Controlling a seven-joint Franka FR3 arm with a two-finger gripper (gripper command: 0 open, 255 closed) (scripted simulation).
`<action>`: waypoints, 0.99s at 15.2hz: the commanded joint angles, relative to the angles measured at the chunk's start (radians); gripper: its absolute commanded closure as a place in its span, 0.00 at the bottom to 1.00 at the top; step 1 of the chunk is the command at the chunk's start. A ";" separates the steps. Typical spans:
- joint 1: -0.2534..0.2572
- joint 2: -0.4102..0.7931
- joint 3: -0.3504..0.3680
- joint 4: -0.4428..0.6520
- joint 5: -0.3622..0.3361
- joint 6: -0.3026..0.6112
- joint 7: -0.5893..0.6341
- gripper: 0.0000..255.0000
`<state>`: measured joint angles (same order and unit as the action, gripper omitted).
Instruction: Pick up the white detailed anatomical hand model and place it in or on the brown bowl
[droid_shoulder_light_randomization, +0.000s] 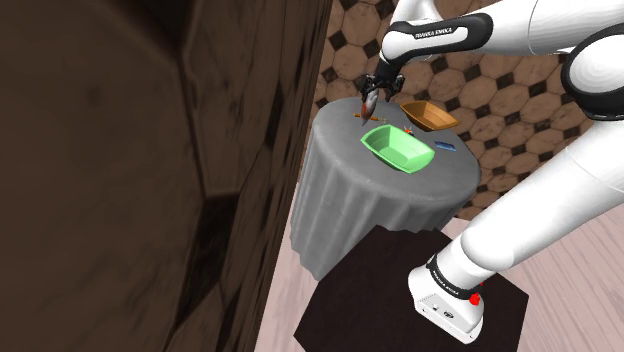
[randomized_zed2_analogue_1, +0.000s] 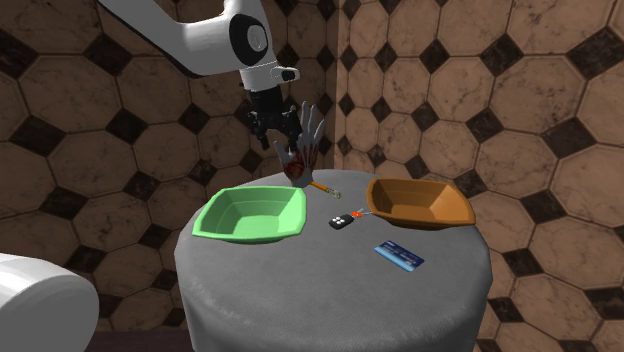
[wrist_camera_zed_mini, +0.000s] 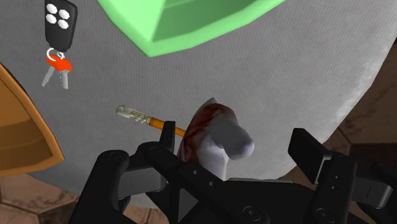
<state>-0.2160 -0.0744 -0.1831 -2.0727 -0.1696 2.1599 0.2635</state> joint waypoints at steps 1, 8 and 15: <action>0.000 0.000 0.000 0.000 0.000 0.000 0.000 0.00; 0.000 0.000 0.000 0.000 0.000 0.000 0.000 1.00; 0.001 -0.012 0.002 0.040 0.003 -0.052 -0.006 1.00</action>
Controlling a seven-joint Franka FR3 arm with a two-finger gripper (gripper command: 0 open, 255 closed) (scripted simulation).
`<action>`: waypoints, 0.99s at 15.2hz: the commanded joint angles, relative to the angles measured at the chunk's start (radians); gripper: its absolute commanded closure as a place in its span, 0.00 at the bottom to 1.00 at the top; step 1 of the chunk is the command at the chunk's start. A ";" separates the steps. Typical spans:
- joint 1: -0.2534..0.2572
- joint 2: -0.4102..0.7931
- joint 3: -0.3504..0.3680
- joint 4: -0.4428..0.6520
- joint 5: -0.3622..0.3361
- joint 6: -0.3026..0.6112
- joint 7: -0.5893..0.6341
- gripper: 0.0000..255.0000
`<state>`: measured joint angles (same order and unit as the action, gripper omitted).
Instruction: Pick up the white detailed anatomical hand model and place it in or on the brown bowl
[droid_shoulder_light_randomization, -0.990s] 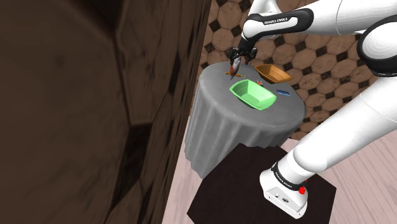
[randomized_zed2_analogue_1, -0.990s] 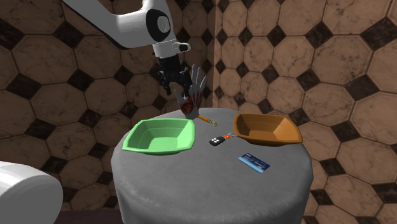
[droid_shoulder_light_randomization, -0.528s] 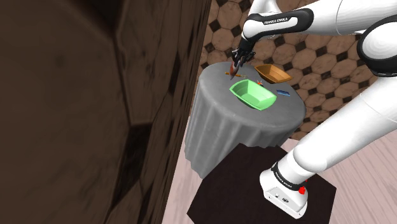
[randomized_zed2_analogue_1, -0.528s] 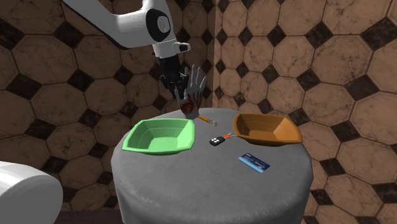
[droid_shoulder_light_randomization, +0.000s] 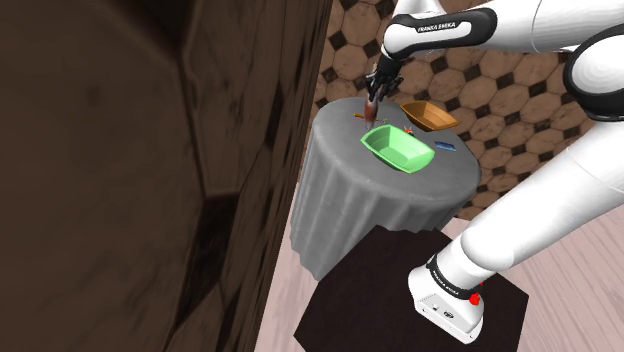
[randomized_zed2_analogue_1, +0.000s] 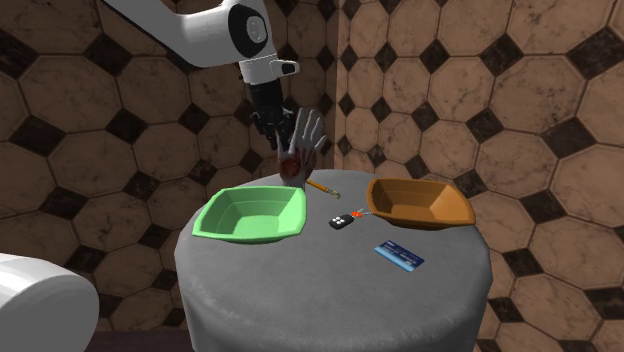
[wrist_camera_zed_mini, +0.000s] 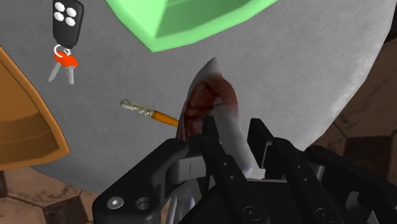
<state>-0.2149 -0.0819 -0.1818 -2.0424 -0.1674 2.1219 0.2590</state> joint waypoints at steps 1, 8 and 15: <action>0.001 -0.008 0.001 0.021 0.001 -0.028 -0.003 1.00; 0.003 -0.020 0.003 0.101 0.006 -0.120 -0.014 1.00; 0.004 -0.021 0.005 0.194 0.011 -0.213 -0.026 1.00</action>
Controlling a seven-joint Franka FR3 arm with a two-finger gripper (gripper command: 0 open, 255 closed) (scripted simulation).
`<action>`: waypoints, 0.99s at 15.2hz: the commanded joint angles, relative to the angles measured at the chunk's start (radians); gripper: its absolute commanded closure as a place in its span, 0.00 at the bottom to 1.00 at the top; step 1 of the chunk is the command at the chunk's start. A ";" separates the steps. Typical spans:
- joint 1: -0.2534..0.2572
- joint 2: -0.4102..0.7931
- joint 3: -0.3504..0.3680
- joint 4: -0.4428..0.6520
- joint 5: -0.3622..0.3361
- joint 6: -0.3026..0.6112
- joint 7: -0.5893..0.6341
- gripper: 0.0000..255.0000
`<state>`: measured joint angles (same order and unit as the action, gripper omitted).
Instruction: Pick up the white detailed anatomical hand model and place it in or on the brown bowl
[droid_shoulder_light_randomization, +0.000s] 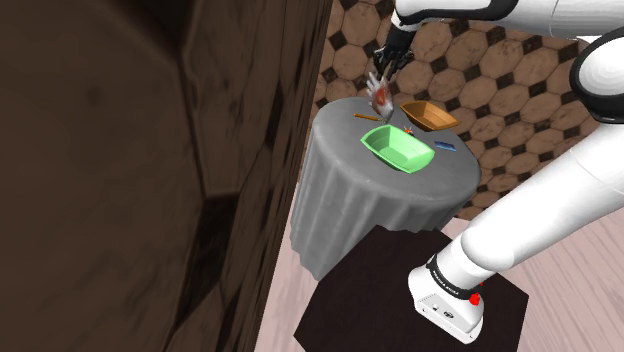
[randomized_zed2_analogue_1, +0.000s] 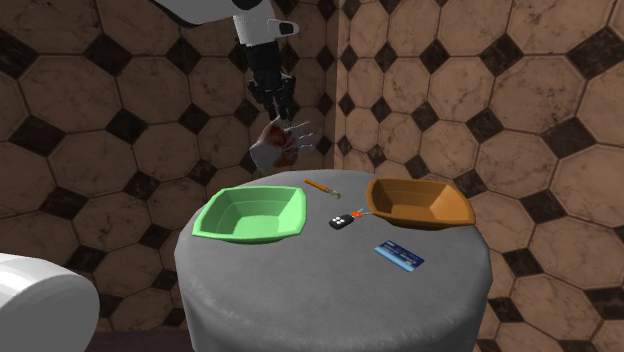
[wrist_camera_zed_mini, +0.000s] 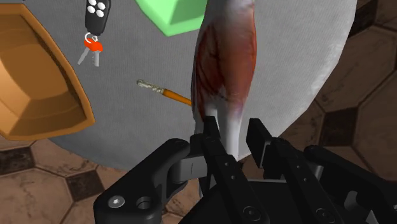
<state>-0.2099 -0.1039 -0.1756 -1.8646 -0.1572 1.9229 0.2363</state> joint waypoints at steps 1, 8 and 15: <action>0.000 0.001 -0.001 0.030 0.002 -0.027 -0.005 1.00; -0.020 -0.006 -0.025 0.081 0.008 -0.079 -0.060 1.00; -0.091 -0.021 -0.121 0.074 0.023 -0.065 -0.229 1.00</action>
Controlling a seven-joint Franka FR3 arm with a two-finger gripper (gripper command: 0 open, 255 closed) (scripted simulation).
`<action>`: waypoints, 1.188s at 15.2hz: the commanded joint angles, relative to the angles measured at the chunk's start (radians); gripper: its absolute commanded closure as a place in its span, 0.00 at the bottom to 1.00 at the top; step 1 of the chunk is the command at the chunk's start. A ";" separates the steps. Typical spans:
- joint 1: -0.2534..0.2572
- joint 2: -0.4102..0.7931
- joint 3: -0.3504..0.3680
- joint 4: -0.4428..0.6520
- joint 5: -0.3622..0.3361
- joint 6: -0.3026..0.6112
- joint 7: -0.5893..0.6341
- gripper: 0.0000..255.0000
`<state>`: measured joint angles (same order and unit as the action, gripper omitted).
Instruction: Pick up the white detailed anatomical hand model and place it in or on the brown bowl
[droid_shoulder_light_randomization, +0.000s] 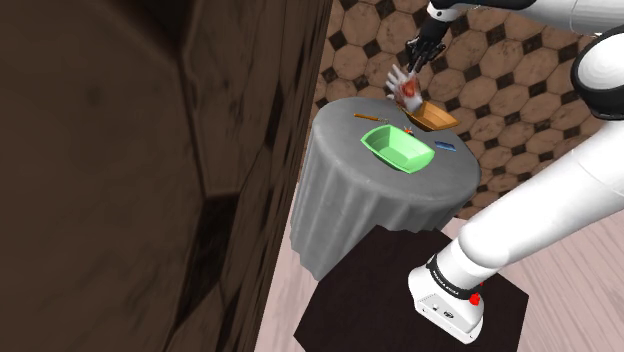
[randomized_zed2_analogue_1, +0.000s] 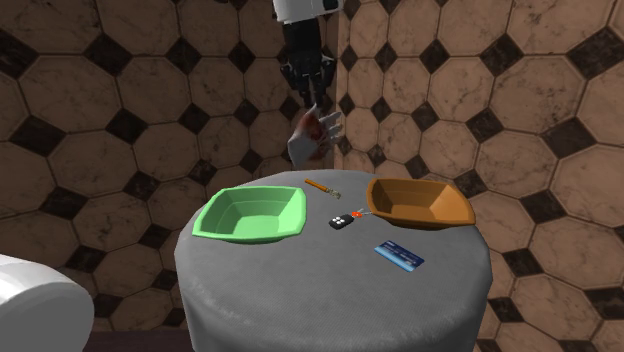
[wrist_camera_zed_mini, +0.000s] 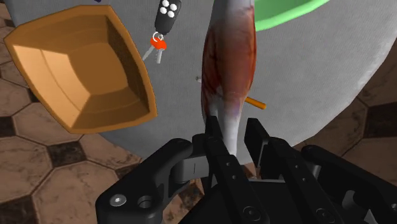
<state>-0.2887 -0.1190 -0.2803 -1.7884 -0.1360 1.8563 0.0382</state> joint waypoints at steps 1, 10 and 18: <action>-0.022 -0.003 -0.030 0.001 0.006 0.003 -0.056 1.00; -0.116 0.068 -0.163 0.089 0.069 0.002 -0.296 1.00; -0.185 0.150 -0.235 0.141 0.137 0.026 -0.445 1.00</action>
<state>-0.4727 0.0327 -0.5145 -1.6346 0.0010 1.8705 -0.4045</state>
